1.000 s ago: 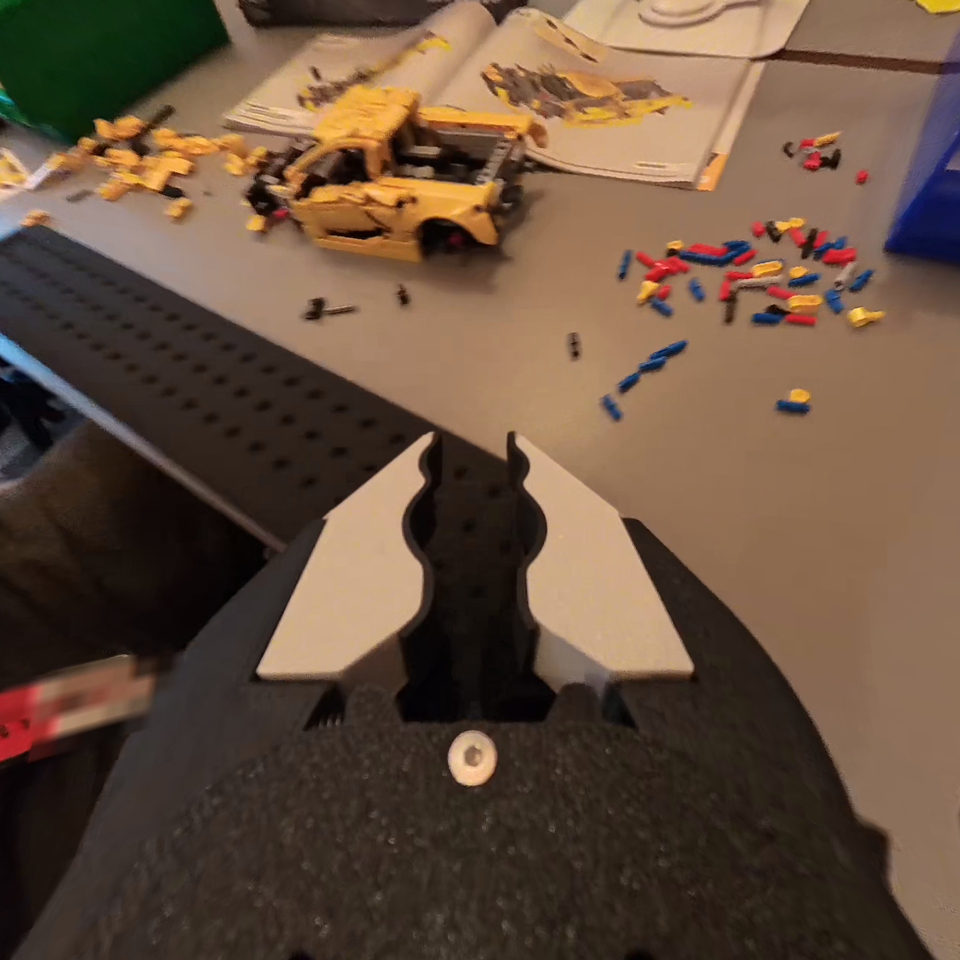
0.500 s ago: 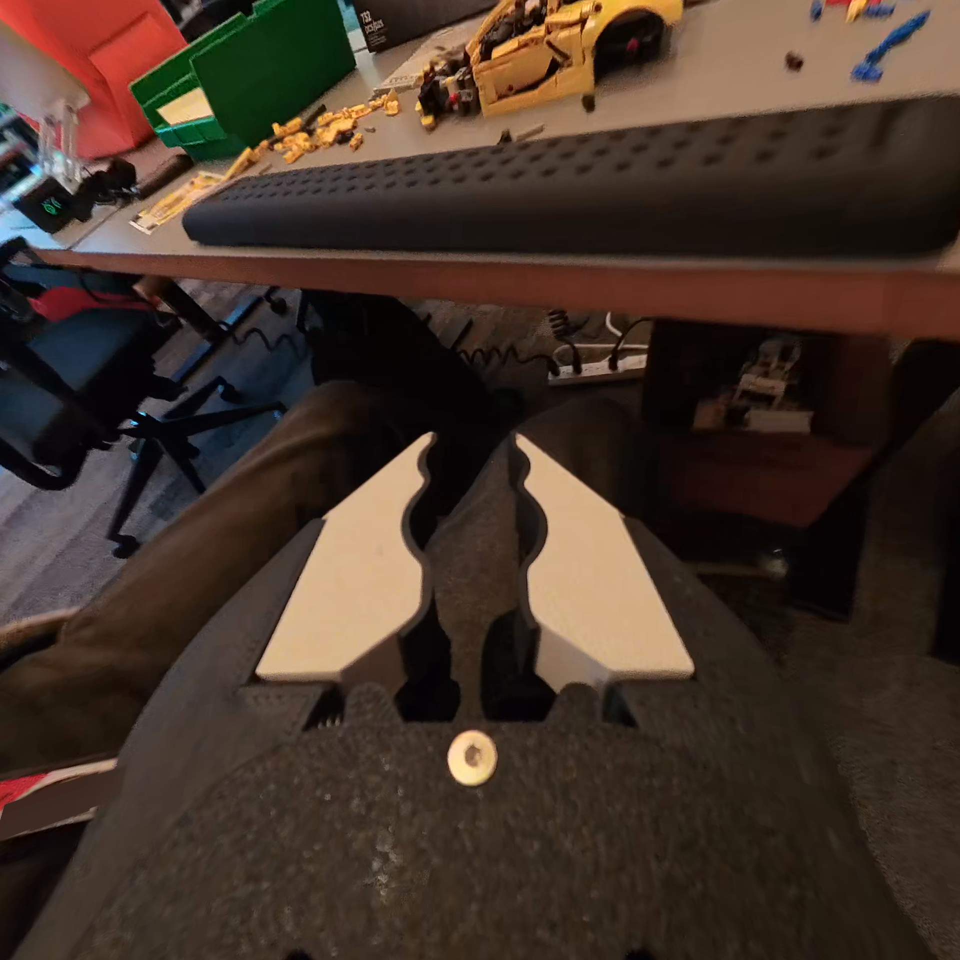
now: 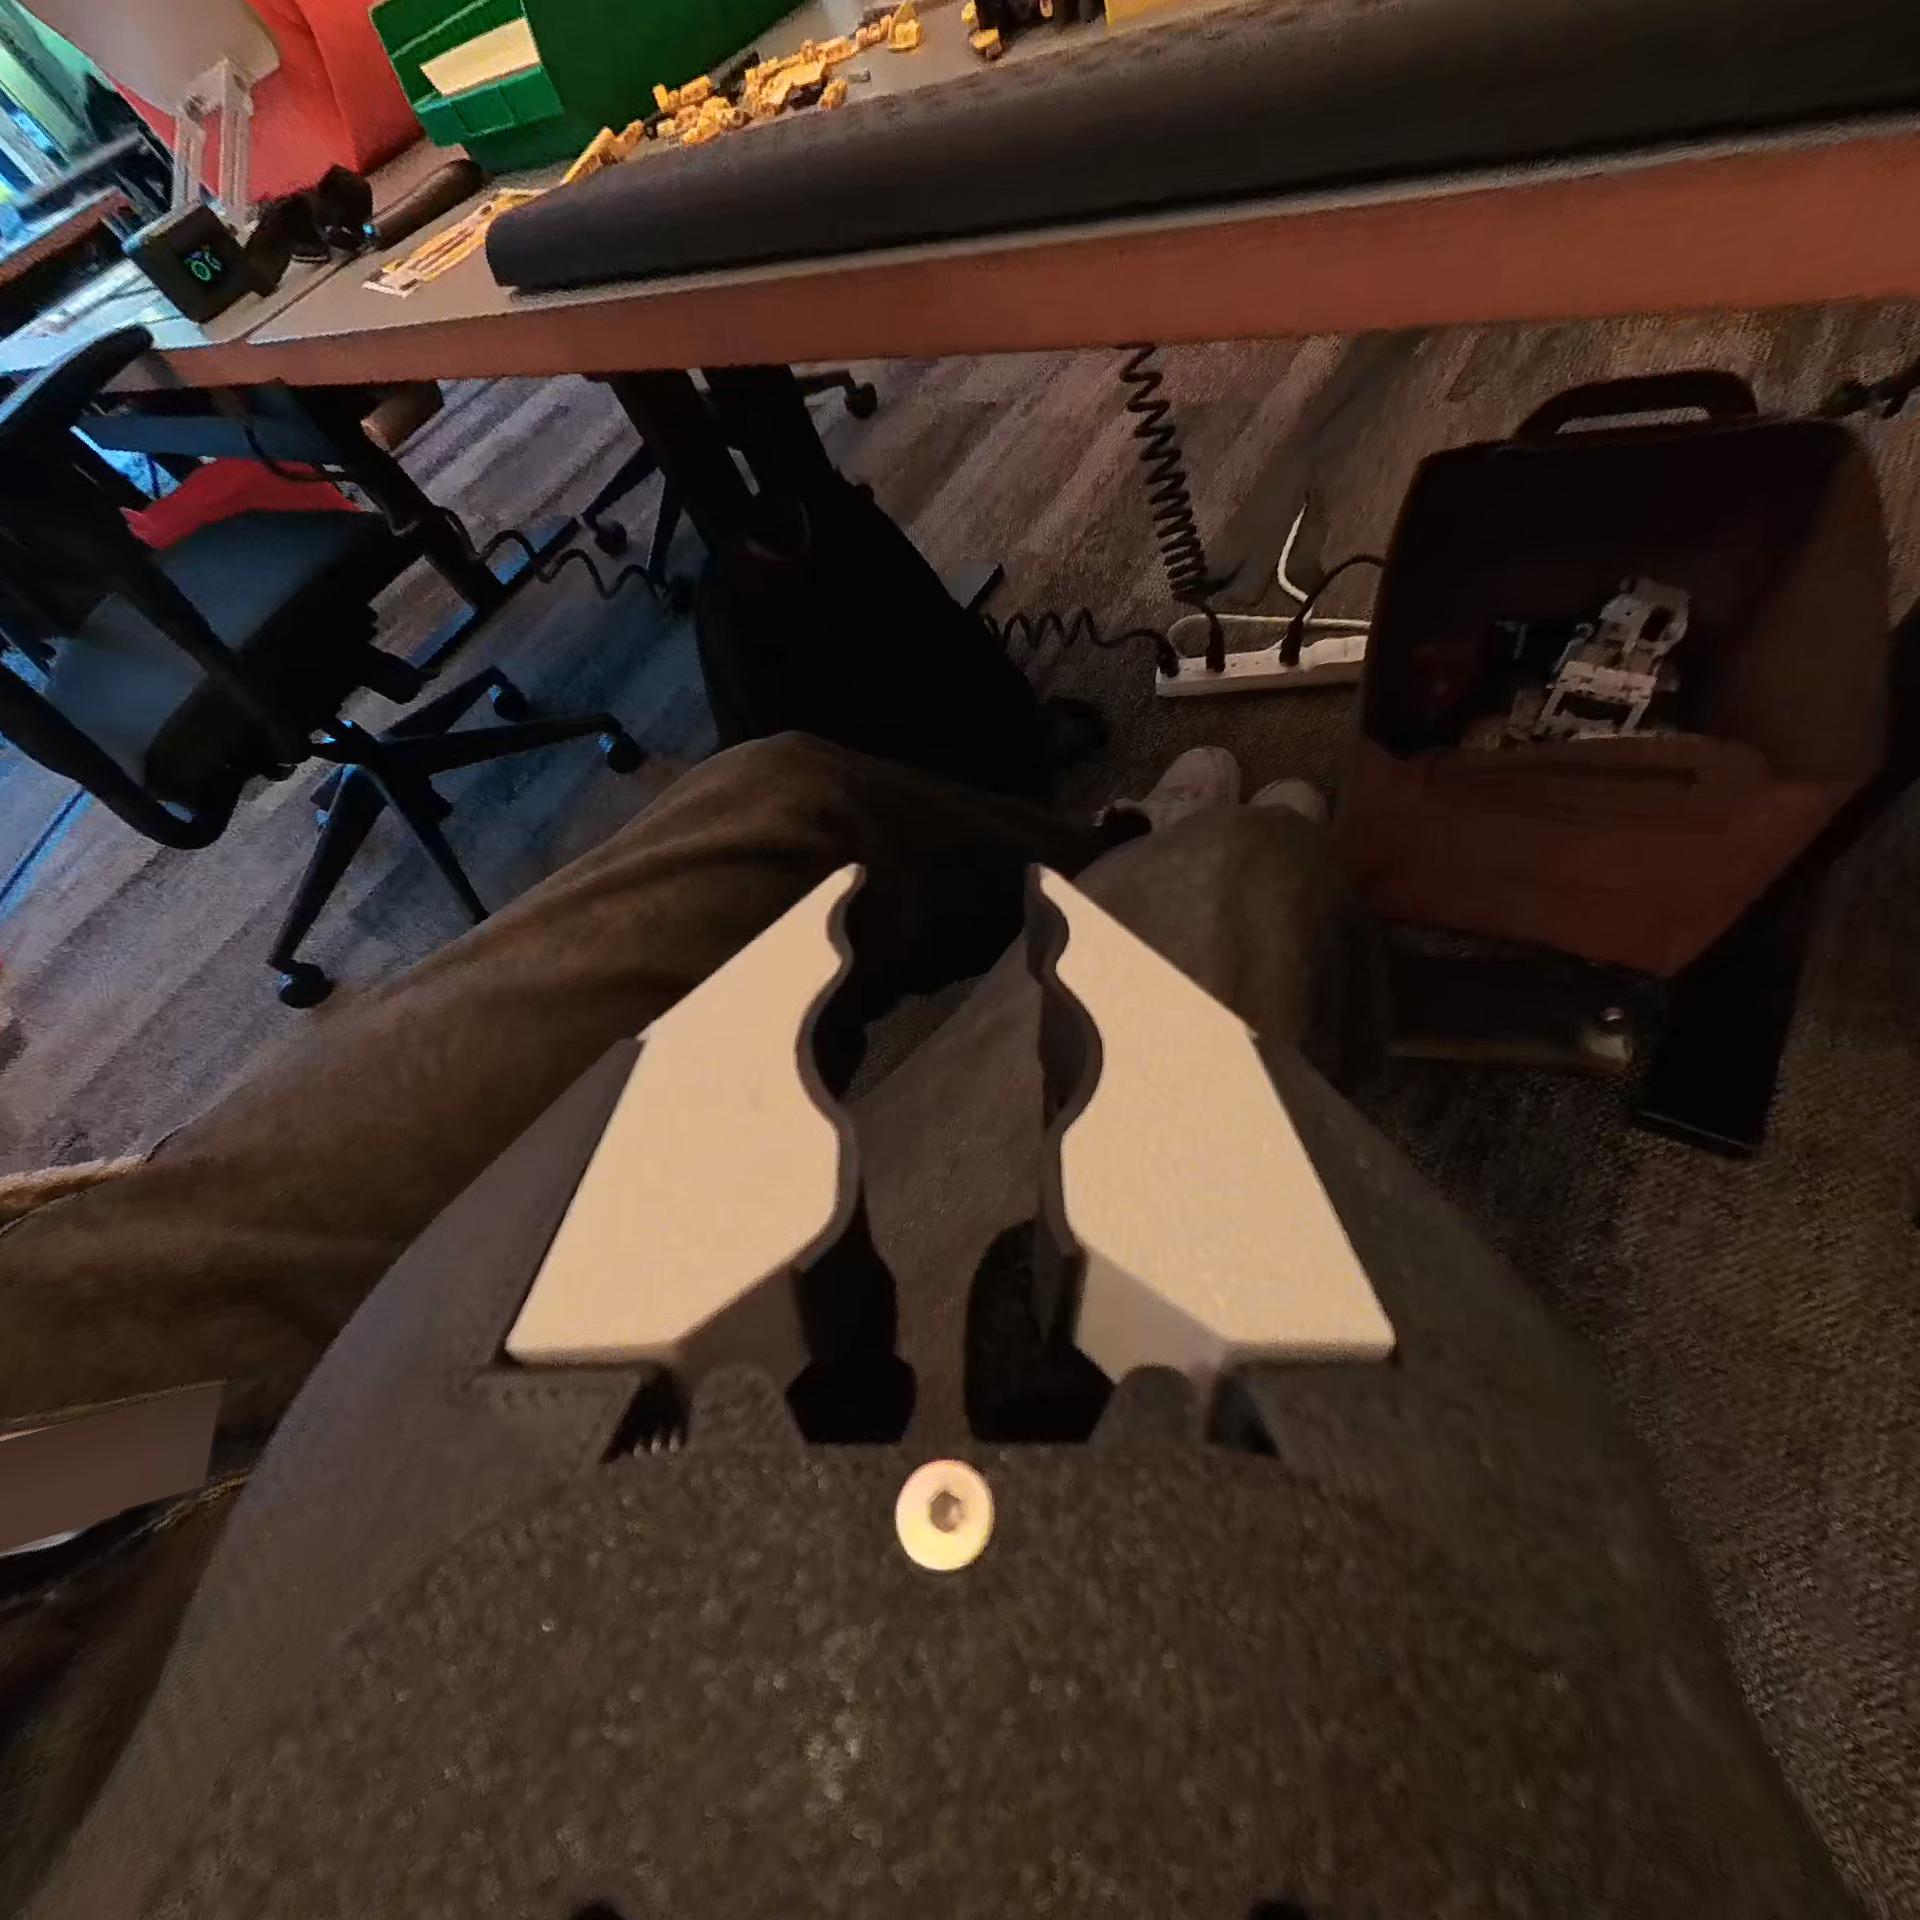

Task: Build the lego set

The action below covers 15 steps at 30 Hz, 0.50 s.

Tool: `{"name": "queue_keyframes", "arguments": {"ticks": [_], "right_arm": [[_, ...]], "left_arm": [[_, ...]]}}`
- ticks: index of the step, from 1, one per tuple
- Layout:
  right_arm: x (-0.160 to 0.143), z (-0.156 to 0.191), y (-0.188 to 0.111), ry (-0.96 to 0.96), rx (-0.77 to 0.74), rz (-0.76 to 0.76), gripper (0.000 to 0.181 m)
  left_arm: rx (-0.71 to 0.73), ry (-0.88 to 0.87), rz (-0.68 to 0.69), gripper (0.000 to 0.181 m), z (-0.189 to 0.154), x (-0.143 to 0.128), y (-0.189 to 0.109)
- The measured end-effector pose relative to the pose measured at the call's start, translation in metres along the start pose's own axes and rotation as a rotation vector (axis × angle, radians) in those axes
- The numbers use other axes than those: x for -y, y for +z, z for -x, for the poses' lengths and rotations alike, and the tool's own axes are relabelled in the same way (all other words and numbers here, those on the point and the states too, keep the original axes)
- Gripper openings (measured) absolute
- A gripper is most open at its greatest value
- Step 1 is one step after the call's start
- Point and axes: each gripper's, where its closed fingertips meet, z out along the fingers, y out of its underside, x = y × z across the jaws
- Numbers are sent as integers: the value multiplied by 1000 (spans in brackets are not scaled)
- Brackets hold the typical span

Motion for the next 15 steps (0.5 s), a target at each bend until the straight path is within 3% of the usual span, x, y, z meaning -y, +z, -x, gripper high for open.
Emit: {"name": "queue_keyframes", "arguments": {"ticks": [9,15], "right_arm": [[-10,1,-8,-44,-10,21,27],[-10,3,-6,-48,-8,28,27]], "left_arm": [[-20,124,20,29,-25,-2,3],[-44,90,40,29,-24,-7,6]]}}
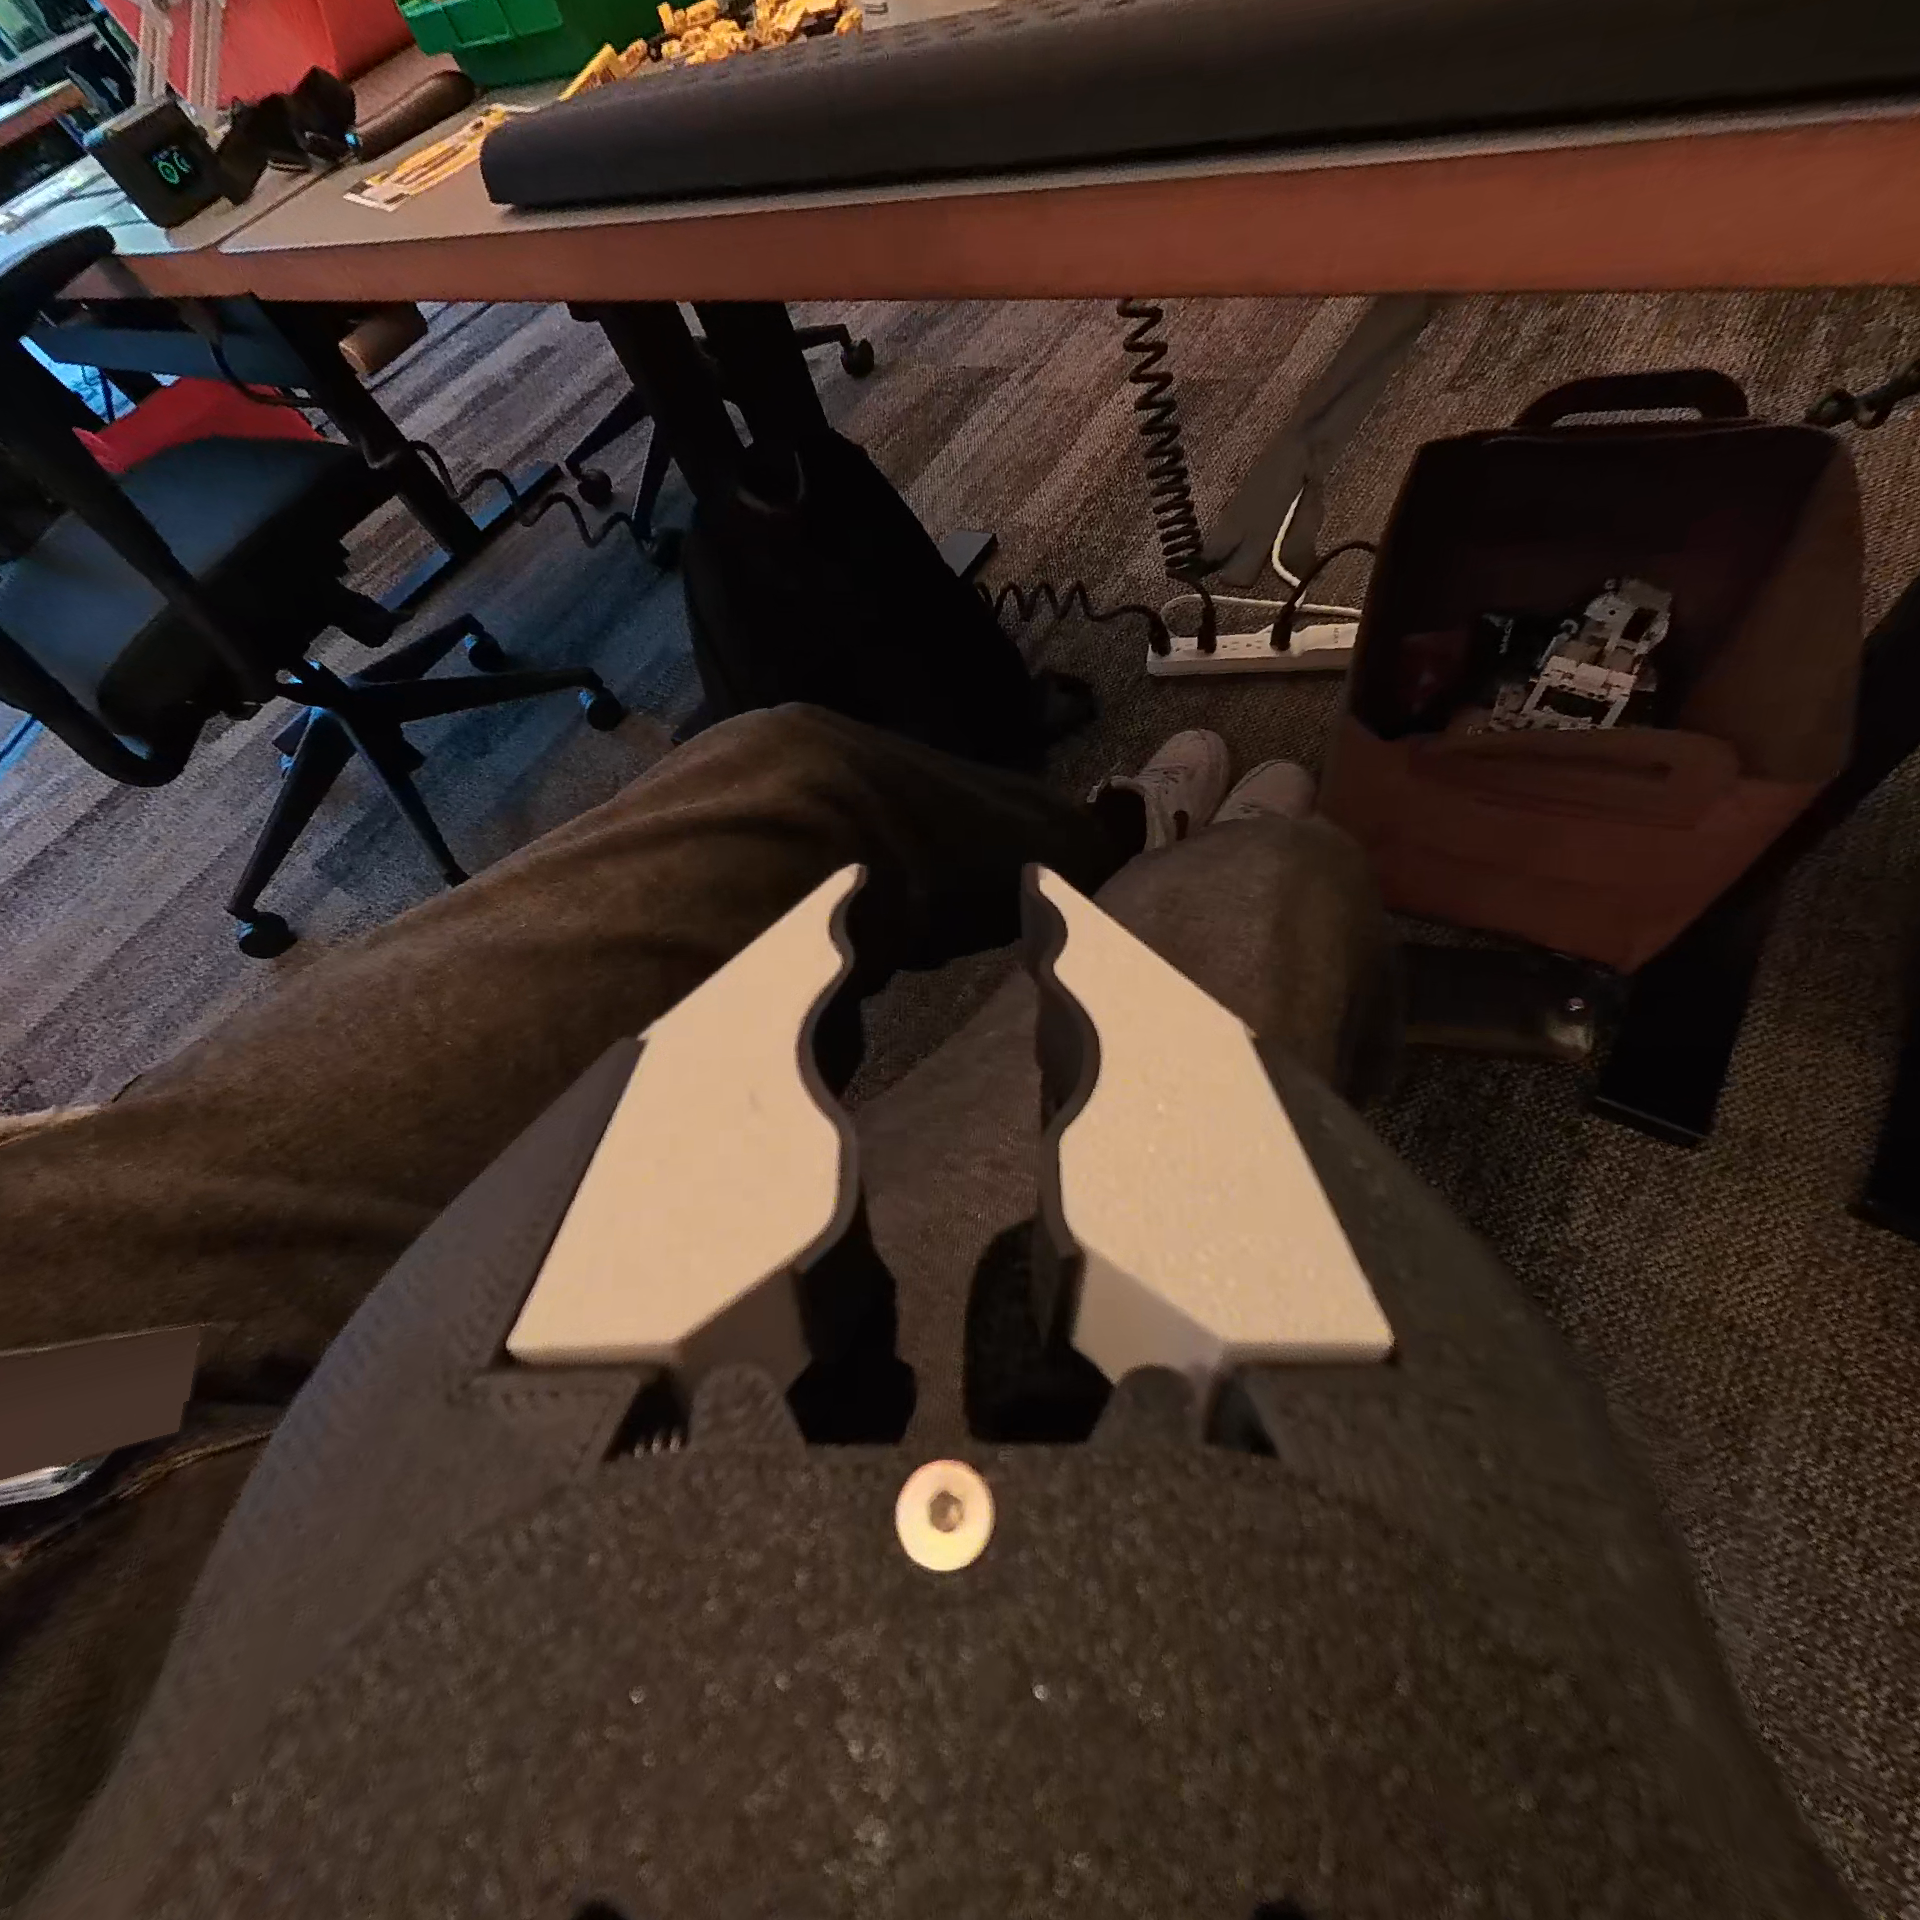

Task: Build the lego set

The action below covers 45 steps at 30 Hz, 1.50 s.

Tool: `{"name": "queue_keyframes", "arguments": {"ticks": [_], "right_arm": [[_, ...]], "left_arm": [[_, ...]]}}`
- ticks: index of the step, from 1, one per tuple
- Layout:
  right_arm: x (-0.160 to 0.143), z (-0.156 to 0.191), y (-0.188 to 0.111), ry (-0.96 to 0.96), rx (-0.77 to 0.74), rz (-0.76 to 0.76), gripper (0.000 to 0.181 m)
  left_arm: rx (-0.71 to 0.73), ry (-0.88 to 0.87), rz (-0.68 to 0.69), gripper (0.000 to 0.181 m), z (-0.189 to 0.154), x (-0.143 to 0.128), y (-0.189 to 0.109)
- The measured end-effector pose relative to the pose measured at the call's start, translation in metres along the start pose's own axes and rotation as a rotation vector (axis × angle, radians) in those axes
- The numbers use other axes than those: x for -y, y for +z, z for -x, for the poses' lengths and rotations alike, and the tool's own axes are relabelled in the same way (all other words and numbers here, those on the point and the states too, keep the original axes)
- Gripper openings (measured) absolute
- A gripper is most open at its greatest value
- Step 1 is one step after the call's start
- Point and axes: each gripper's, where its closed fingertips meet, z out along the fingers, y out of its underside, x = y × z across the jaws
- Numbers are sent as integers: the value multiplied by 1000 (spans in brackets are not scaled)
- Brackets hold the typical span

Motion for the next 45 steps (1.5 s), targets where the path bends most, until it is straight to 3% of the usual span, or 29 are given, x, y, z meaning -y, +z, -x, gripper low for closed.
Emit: {"name": "queue_keyframes", "arguments": {"ticks": [26,38,45], "right_arm": [[-1,2,7,-4,13,18,26],[12,42,67,-32,145,62,26],[-1,59,81,-95,149,111,26]], "left_arm": [[59,-72,3,29,24,-8,-6],[171,-202,35,29,76,-65,-46],[113,-278,18,29,78,-67,-47]]}}
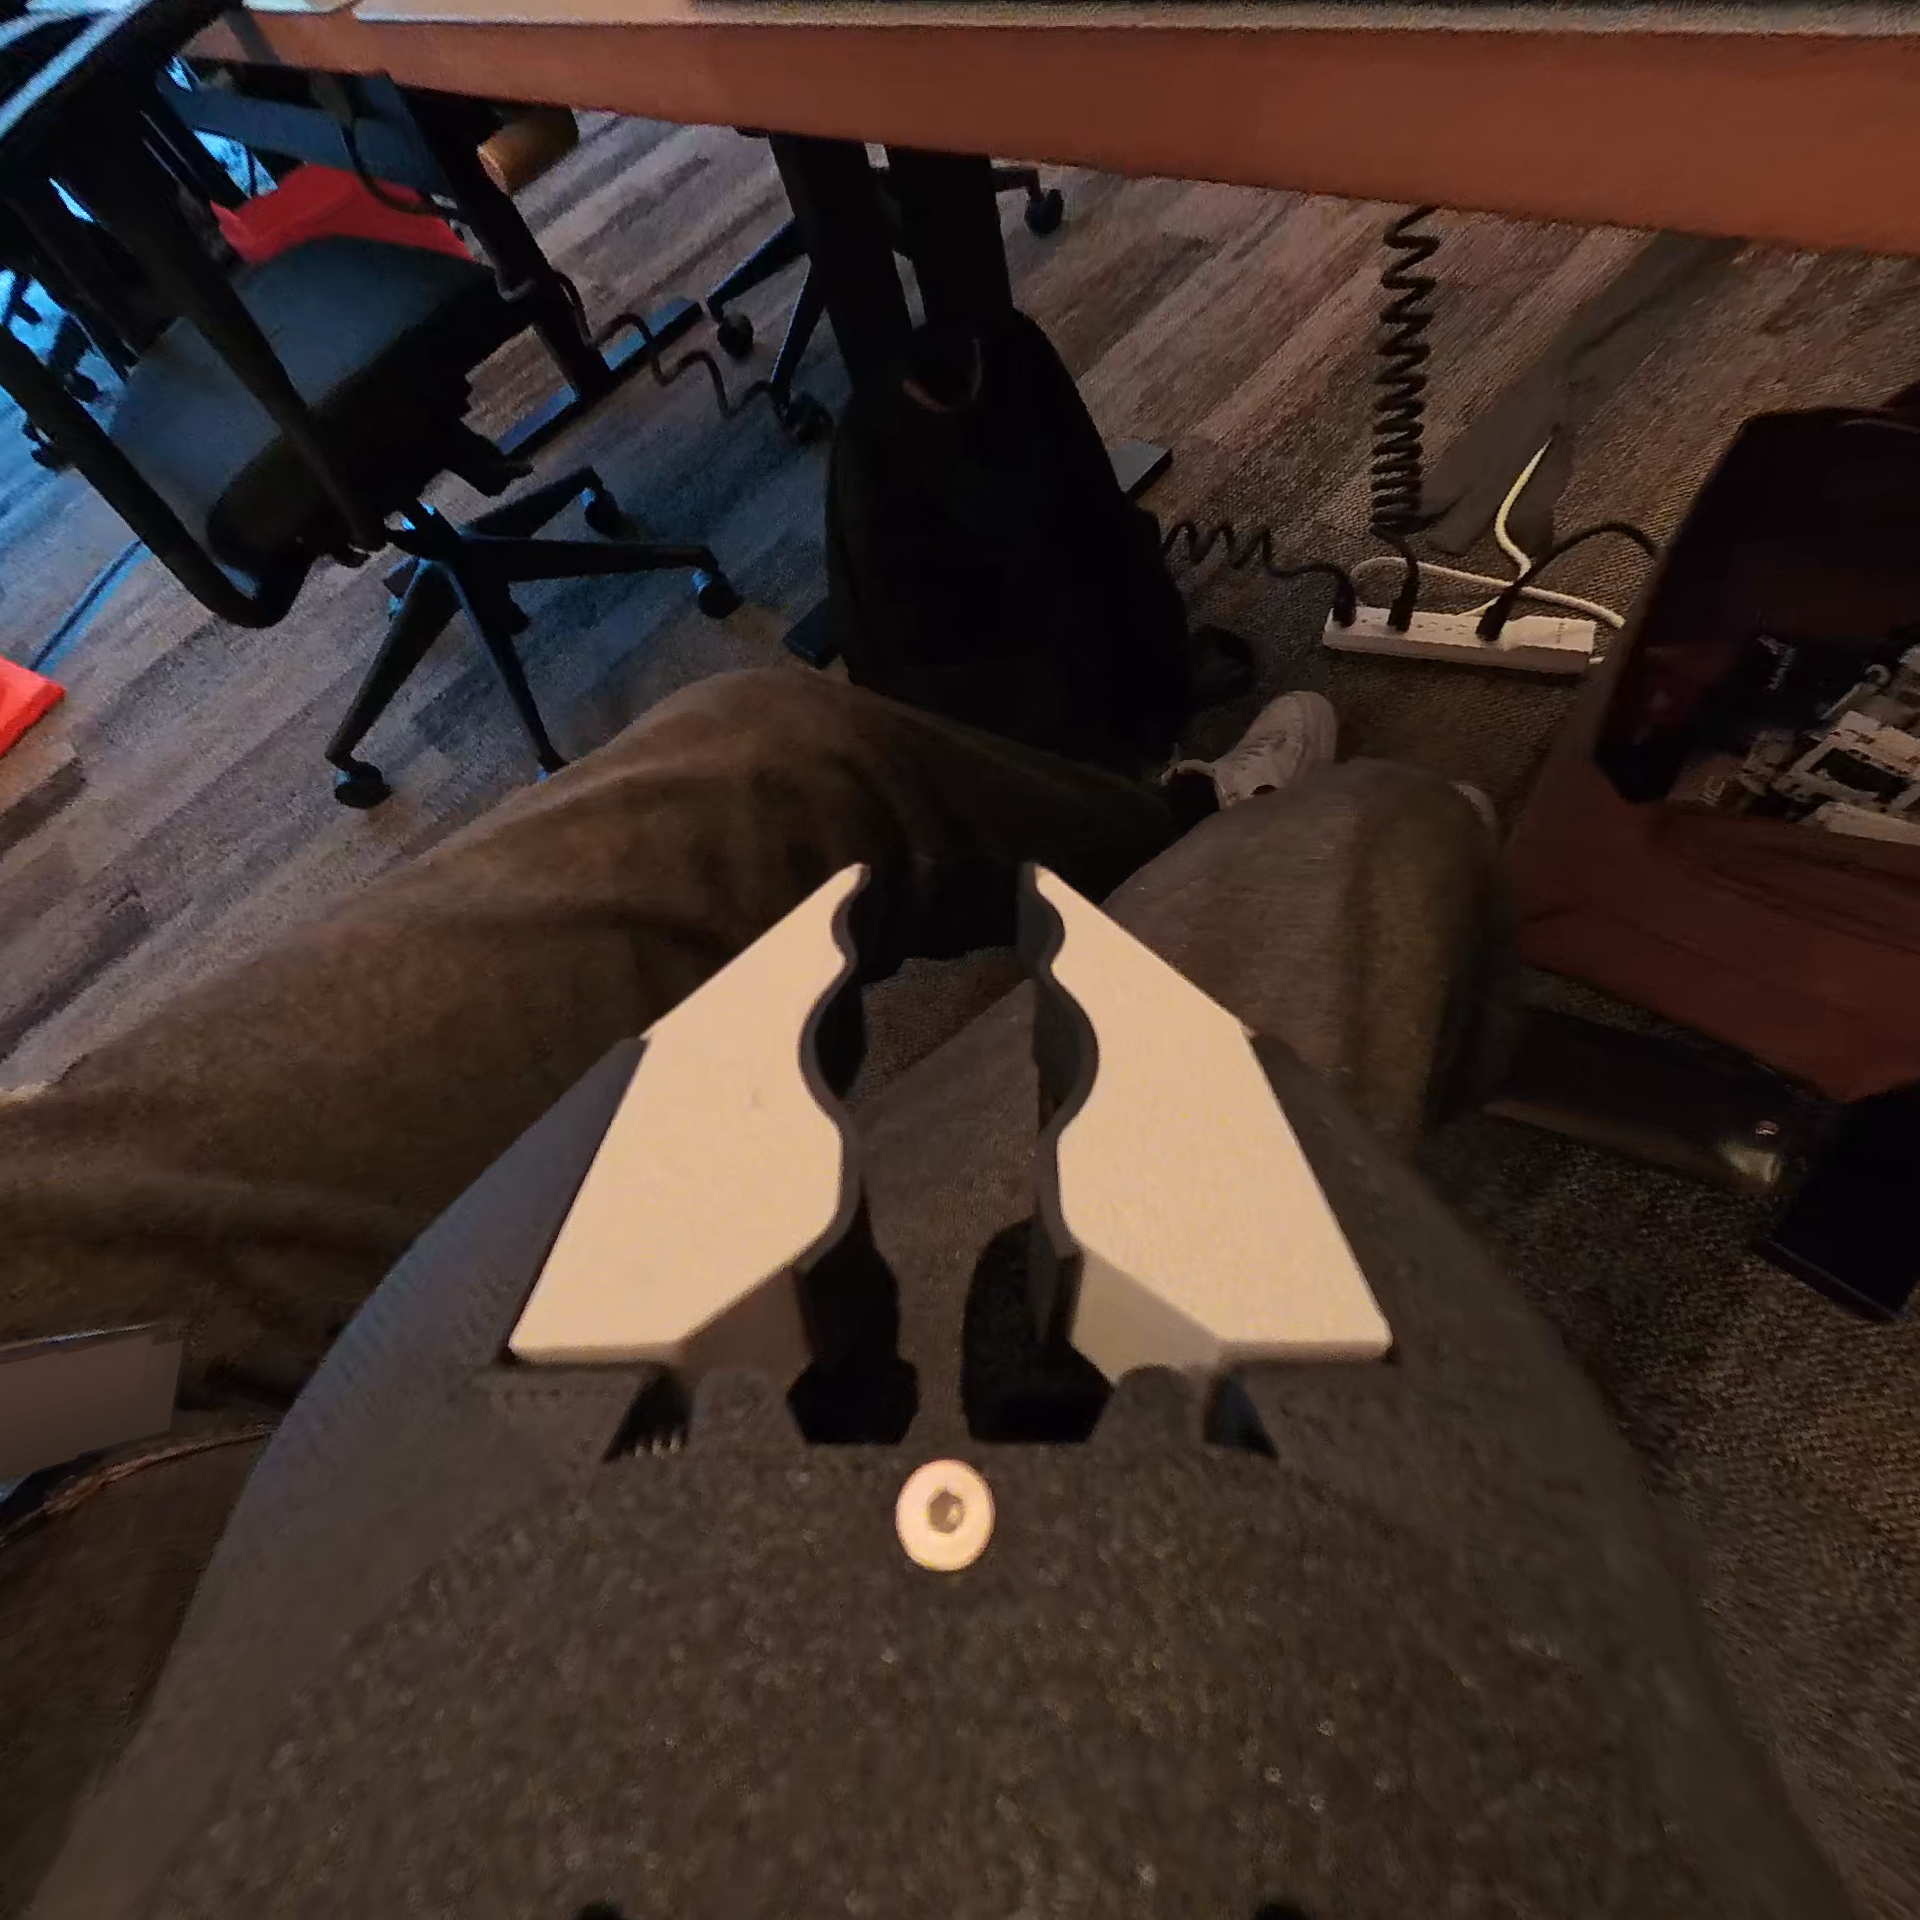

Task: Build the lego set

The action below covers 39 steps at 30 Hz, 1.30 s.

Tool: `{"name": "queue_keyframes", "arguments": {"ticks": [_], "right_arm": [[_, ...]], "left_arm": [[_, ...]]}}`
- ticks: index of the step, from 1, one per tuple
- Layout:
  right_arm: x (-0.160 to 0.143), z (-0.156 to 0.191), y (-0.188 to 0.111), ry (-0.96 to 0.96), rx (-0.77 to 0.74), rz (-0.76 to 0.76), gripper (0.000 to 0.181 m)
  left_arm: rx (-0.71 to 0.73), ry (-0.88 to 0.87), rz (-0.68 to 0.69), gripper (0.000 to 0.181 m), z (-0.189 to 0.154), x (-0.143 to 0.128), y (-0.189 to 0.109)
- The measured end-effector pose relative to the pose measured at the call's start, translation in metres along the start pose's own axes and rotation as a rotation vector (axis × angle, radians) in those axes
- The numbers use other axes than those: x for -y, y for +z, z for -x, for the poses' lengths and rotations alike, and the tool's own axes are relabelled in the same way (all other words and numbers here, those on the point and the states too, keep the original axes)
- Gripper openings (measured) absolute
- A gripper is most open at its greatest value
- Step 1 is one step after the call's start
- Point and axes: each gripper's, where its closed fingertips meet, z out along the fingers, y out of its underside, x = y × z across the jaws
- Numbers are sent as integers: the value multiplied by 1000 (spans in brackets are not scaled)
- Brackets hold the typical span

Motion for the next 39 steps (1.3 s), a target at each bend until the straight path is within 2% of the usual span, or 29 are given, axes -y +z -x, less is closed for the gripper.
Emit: {"name": "queue_keyframes", "arguments": {"ticks": [15,17,19,21,23,26,28,31,34,37,39], "right_arm": [[-13,-34,-37,91,-71,-25,26],[-3,-35,-44,90,-72,-38,26],[4,-37,-46,31,-78,-16,27],[9,-41,-45,-42,-80,6,29],[12,-48,-45,-76,-84,-3,31],[5,-66,-43,-32,-86,-28,31],[-12,-82,-39,14,-99,1,31],[-39,-108,-32,36,-136,84,31],[-56,-131,-26,34,-156,172,31],[-61,-149,-17,25,-154,228,31],[-61,-159,-10,8,-151,269,31]], "left_arm": [[-81,119,60,29,-48,10,33],[-221,110,95,29,-78,5,52],[-464,147,119,29,-124,2,80],[-518,257,124,29,-140,-5,140],[-532,308,188,29,-154,-26,217],[-497,431,307,29,-180,-77,346],[-397,626,380,28,-193,-114,434],[-334,896,496,28,-214,-163,546],[-248,1234,562,28,-221,-187,636],[-151,1660,538,28,-218,-183,704],[-114,1869,540,31,-216,-177,738]]}}
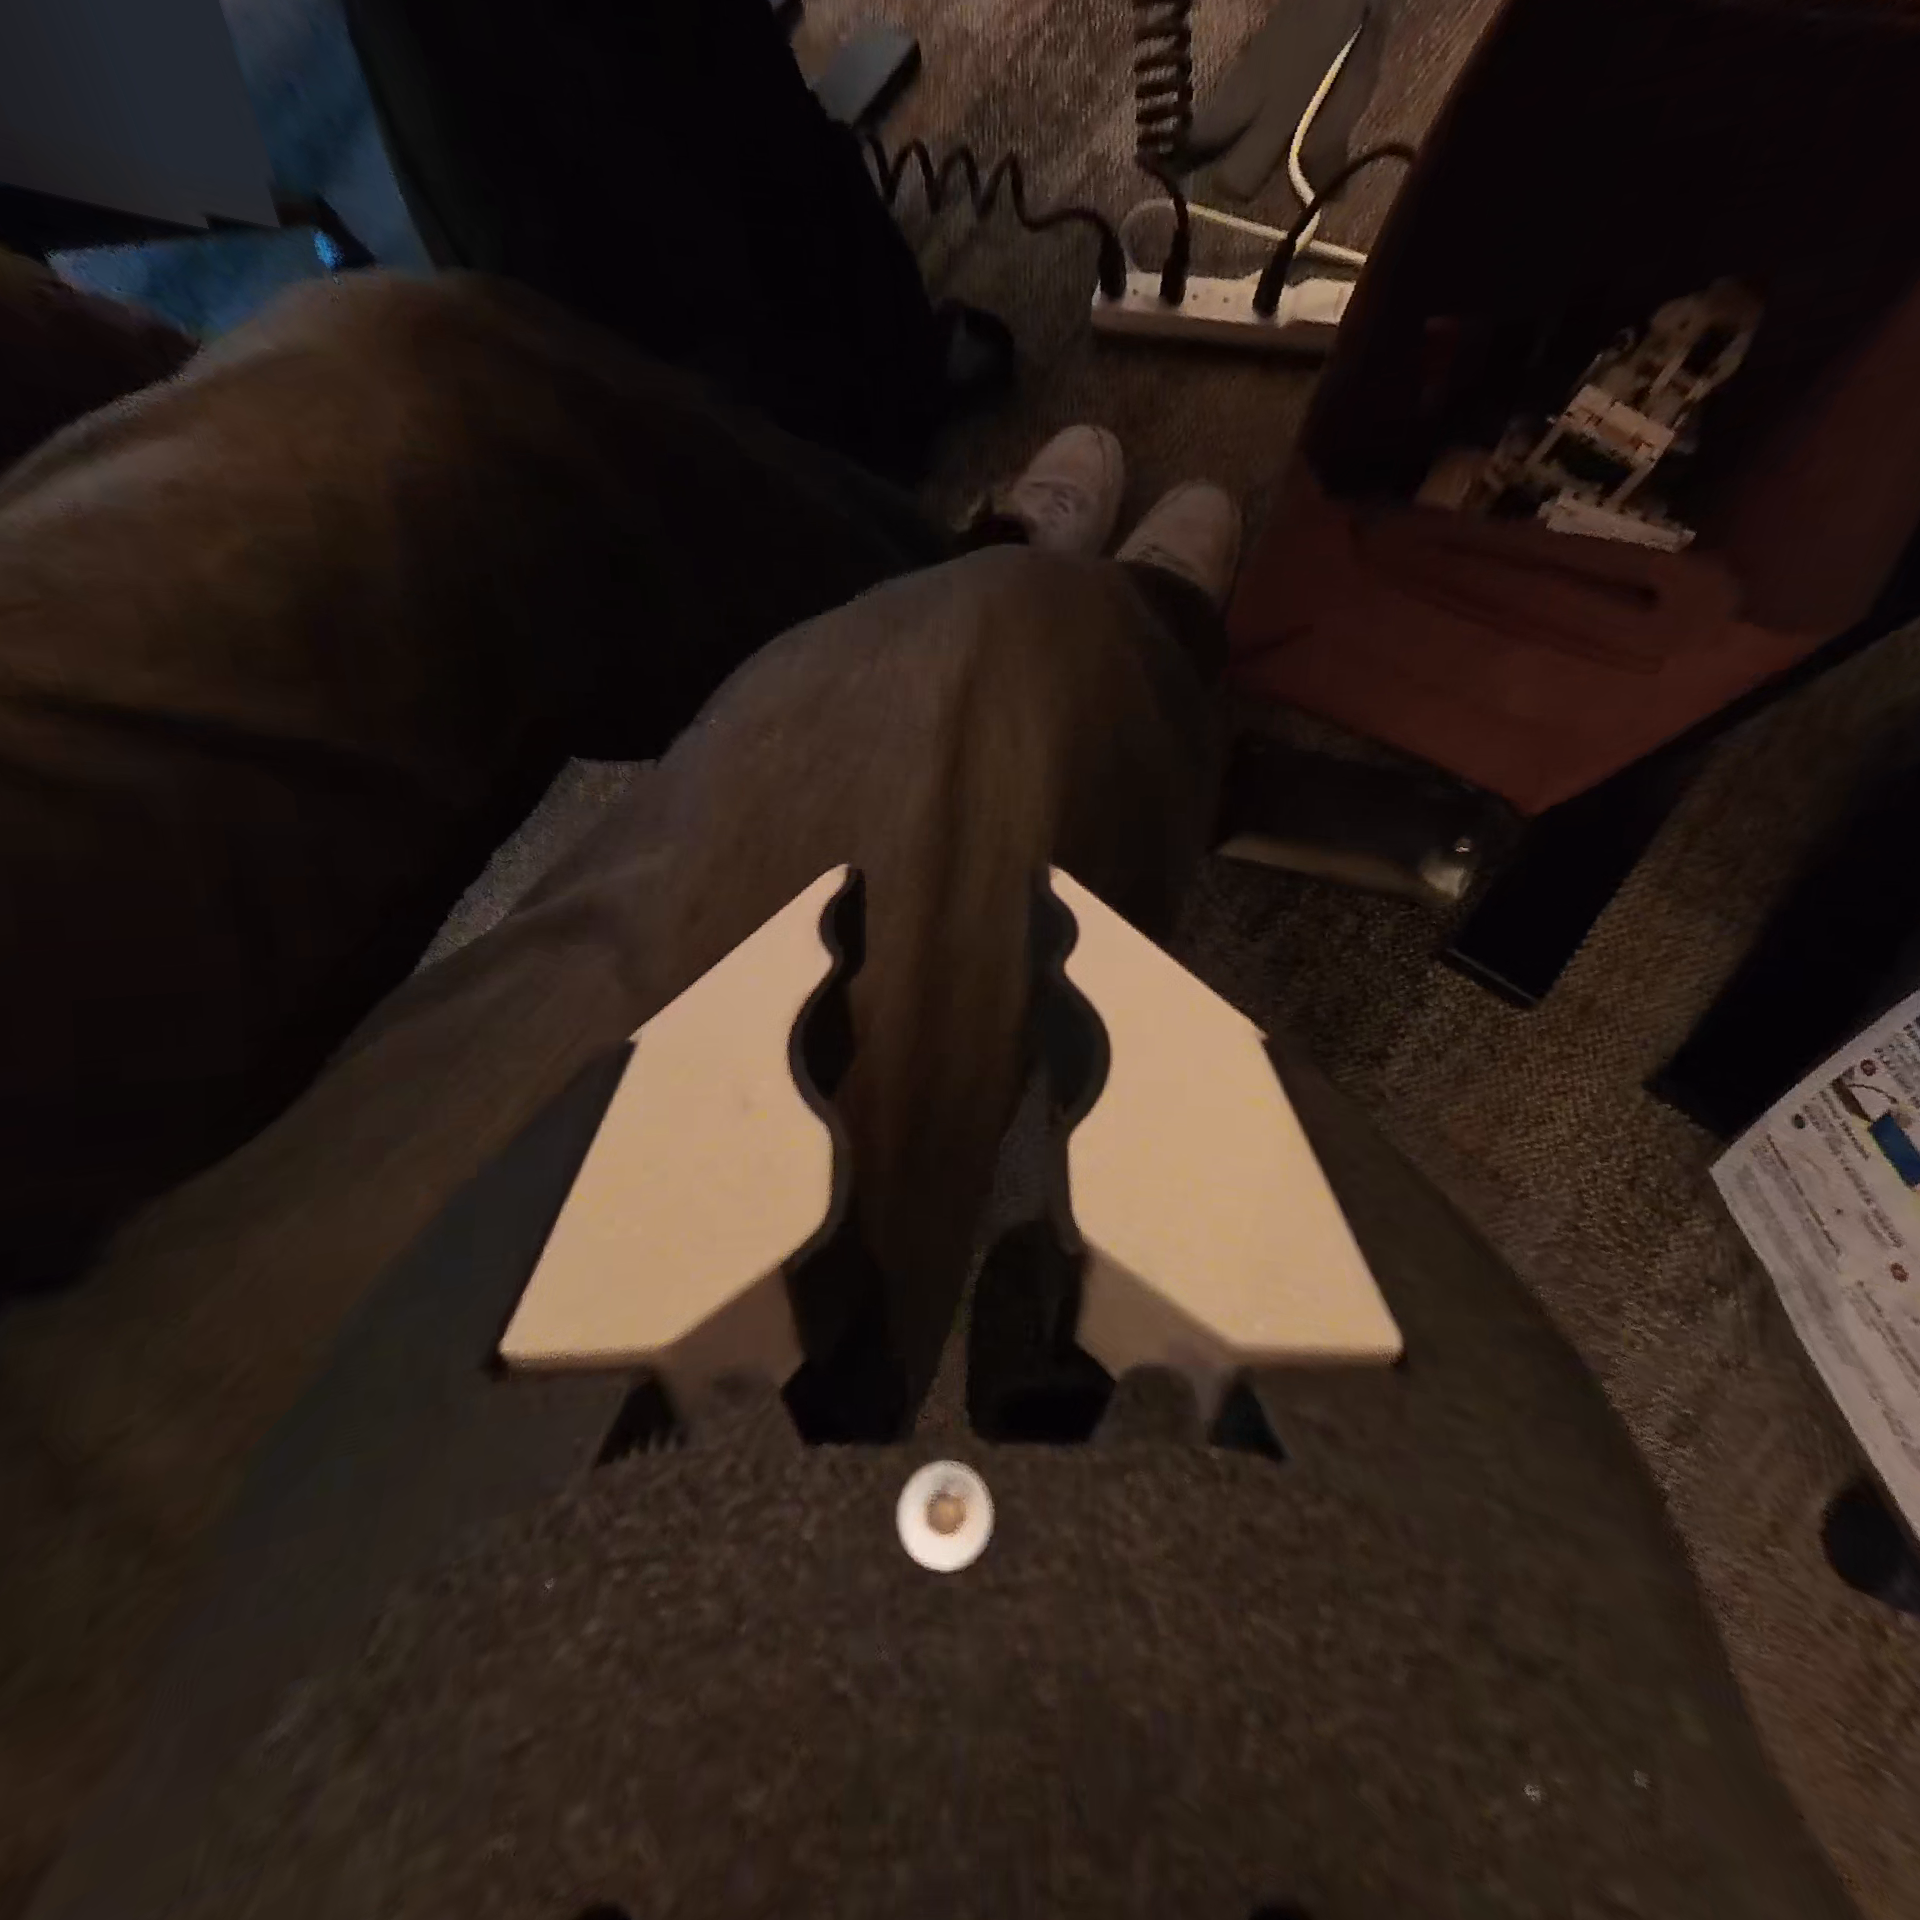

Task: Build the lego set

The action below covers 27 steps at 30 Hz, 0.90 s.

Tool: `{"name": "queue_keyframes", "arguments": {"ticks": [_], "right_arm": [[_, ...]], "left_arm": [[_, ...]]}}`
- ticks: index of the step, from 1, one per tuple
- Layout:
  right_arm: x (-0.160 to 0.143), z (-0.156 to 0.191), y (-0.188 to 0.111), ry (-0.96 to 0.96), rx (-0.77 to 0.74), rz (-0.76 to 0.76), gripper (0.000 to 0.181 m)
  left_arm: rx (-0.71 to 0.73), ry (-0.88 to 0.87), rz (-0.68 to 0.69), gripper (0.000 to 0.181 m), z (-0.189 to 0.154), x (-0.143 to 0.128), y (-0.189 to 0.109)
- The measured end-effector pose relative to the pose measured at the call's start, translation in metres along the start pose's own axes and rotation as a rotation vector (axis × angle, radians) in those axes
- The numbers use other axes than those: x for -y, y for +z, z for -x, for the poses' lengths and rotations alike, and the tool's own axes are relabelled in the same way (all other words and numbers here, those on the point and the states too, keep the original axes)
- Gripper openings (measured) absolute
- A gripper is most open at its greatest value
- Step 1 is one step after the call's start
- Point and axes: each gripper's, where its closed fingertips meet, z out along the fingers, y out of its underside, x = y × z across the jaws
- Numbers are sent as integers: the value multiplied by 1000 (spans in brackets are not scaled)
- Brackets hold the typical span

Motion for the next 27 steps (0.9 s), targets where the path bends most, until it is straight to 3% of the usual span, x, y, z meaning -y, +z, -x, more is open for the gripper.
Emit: {"name": "queue_keyframes", "arguments": {"ticks": [5,8,10,13,16,20,21,23,27], "right_arm": [[1,-17,12,-55,-24,63,32],[-4,-24,15,-47,-28,82,31],[-3,-26,18,-26,-18,77,31],[-1,-25,20,1,8,73,31],[-1,-24,21,4,14,78,30],[-4,-20,22,-1,13,92,29],[-4,-19,21,-6,11,93,29],[-3,-19,19,-15,3,89,28],[0,-21,15,-7,-6,65,27]], "left_arm": [[-5,275,85,36,19,-3,39],[-70,415,31,23,12,-3,41],[-102,432,1,23,12,-6,41],[-96,486,107,33,19,-33,54],[-142,504,98,23,13,-33,54],[-169,464,121,20,13,-34,54],[-137,444,109,8,14,-32,52],[-80,371,67,6,9,-28,45],[41,94,-129,6,-23,-13,-2]]}}
